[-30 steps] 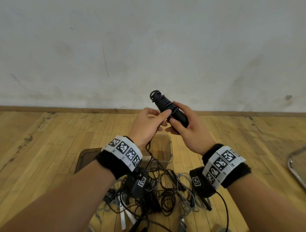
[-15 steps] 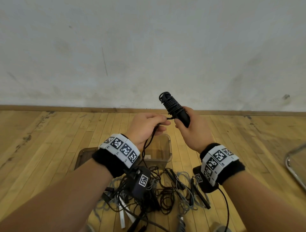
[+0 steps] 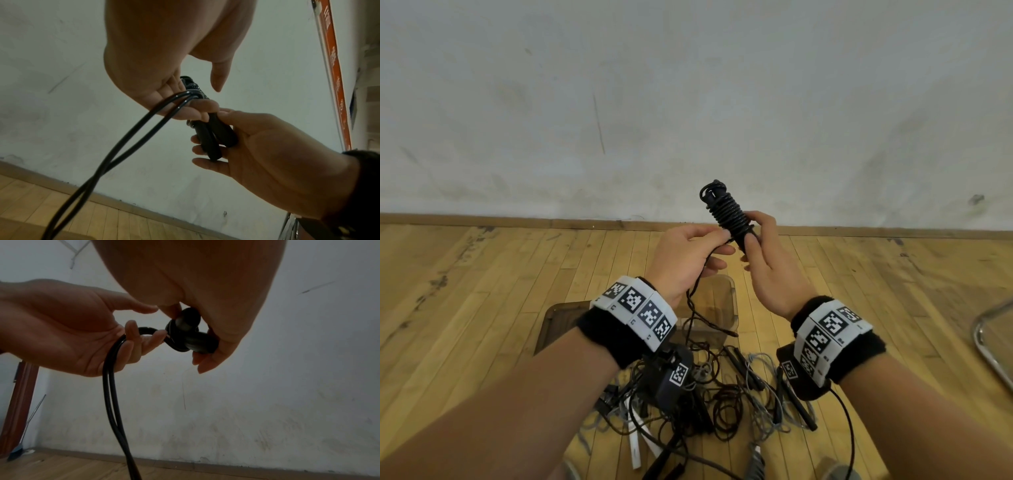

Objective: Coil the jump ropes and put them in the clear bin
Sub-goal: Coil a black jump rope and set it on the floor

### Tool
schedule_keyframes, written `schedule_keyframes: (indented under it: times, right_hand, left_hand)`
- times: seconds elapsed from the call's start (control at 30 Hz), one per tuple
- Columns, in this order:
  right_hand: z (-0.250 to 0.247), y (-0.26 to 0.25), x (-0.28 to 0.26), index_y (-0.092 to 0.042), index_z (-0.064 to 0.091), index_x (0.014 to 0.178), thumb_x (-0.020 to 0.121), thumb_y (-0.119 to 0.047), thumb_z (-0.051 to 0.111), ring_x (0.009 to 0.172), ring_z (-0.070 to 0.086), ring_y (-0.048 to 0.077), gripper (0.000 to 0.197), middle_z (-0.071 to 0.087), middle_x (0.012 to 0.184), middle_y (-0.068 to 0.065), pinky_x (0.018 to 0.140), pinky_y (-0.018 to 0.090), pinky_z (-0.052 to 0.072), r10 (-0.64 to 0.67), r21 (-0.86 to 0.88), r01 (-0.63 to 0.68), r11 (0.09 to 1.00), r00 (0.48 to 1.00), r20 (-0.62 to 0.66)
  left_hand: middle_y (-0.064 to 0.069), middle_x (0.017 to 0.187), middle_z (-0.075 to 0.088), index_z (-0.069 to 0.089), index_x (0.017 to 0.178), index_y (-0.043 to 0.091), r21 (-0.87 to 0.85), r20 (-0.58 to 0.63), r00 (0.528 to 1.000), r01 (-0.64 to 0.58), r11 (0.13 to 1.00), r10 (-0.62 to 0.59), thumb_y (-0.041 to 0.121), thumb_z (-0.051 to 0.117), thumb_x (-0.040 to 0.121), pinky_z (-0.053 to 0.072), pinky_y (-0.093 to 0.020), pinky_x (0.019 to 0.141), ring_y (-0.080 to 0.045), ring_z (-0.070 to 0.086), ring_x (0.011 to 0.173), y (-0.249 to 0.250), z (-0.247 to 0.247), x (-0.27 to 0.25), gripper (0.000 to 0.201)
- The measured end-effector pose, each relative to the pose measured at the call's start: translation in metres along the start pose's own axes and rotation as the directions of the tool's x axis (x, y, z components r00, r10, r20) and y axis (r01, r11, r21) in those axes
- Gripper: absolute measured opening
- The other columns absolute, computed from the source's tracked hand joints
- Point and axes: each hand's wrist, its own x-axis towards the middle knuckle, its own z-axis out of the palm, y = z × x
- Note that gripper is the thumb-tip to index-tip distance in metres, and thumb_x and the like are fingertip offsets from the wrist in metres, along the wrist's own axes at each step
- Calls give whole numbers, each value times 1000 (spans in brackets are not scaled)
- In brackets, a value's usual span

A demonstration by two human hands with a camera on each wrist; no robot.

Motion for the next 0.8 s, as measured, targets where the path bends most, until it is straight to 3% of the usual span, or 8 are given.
schedule_keyframes:
  times: [0.07, 0.17, 0.27, 0.37, 0.47, 0.57, 0.67, 0.8]
  right_hand:
    - [0, -1, 0, -26, 33, 145, 109, -22, 37, 64, 55, 6, 36, 61, 93, -5, 59, 25, 46, -28, -2, 28, 1000, 1000, 11]
    - [-2, -3, -1, -27, 38, 143, 104, -20, 53, 65, 54, -3, 42, 61, 98, -2, 61, 15, 42, -67, 20, 67, 998, 998, 18]
    - [-2, -3, 0, -33, 40, 142, 92, -24, 72, 95, 62, 5, 60, 59, 111, -5, 80, 20, 53, -67, 31, 67, 997, 998, 6]
    - [-3, -5, 2, -34, 43, 145, 84, -30, 81, 105, 60, 8, 72, 57, 116, -9, 89, 19, 51, -30, 10, 30, 999, 999, -29]
    - [-7, -11, 3, -30, 47, 145, 88, -25, 78, 102, 67, 9, 65, 65, 117, -7, 88, 22, 56, 33, 156, -34, 987, 999, 4]
    - [-11, -15, 2, -28, 40, 152, 96, -16, 68, 90, 75, 21, 63, 70, 115, 1, 78, 31, 62, 112, 312, -147, 939, 986, 125]
    - [-14, -18, -1, -22, 42, 147, 97, -12, 66, 84, 77, 22, 56, 73, 112, 2, 77, 35, 63, 93, 337, -141, 931, 984, 154]
    - [-18, -13, 0, -24, 45, 141, 96, -10, 68, 80, 77, 20, 53, 71, 114, 3, 72, 31, 62, 73, 291, -100, 951, 992, 102]
  left_hand:
    - [-2, 90, 80, 74, 111, 16, 6, -8, 1000, 5, 1000, -5, 38, 71, 94, 56, -25, 66, -9, 68, 65, 0, -1, 0, 28]
    - [0, 86, 80, 71, 110, 15, 34, -48, 999, 9, 999, -7, 52, 75, 87, 55, -26, 64, -8, 67, 62, -1, -1, 2, 43]
    - [-1, 82, 79, 69, 105, 13, 55, -104, 994, -13, 998, 19, 55, 76, 84, 53, -26, 62, -8, 63, 56, -3, 0, 5, 48]
    - [-2, 83, 79, 69, 99, 11, 29, -102, 994, -35, 999, 38, 49, 74, 89, 53, -28, 64, -9, 61, 56, -5, -1, 7, 40]
    - [2, 80, 76, 69, 98, 9, -31, -66, 997, -36, 999, 34, 43, 70, 95, 56, -29, 68, -10, 62, 59, -4, -2, 8, 33]
    - [3, 85, 77, 69, 98, 13, -18, -12, 998, -61, 998, 61, 40, 65, 98, 57, -30, 74, -9, 68, 67, -5, -2, 7, 28]
    - [8, 84, 75, 74, 101, 18, 106, 16, 991, -135, 985, 134, 42, 58, 102, 50, -26, 75, -4, 68, 76, -5, -2, 5, 29]
    - [3, 74, 73, 75, 94, 29, 310, 67, 983, -182, 933, 170, 52, 49, 104, 49, -24, 74, -1, 64, 68, -3, -4, 5, 36]
